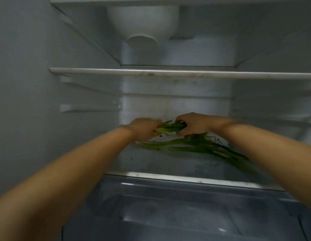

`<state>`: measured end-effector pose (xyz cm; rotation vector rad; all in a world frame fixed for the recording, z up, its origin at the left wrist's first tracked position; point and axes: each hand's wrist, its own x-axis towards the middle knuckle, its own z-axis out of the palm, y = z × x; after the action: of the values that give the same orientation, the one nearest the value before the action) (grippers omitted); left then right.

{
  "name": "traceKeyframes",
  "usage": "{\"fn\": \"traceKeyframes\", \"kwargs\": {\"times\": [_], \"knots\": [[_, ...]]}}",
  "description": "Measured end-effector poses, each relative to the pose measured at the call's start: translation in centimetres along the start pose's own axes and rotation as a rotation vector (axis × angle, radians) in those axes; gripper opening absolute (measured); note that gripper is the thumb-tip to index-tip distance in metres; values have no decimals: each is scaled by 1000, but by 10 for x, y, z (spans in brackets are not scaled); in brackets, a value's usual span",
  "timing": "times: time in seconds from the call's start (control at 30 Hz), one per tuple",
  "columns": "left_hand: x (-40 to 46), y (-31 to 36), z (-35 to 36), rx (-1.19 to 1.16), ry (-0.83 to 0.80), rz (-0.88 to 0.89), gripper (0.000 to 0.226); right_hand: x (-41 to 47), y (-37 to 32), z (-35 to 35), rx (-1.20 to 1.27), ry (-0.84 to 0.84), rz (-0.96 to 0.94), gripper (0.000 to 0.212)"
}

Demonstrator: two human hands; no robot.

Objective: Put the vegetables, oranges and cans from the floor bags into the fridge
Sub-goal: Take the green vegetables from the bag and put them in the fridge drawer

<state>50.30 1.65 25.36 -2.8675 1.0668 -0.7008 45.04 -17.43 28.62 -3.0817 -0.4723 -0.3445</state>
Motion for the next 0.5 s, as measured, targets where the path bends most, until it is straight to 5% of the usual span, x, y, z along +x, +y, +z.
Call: {"fn": "traceKeyframes", "kwargs": {"times": [0.1,0.2,0.37,0.5], "knots": [[18,-14,29,-37,-280,0,35,18,12,25,-15,-178,53,58],[25,-25,46,-15,-443,-47,32,25,23,39,34,-357,121,59],[27,-49,56,-16,-442,-132,34,28,43,49,-189,-322,143,60],[22,-47,50,-107,-423,-213,59,18,52,53,-201,-347,149,62]]}}
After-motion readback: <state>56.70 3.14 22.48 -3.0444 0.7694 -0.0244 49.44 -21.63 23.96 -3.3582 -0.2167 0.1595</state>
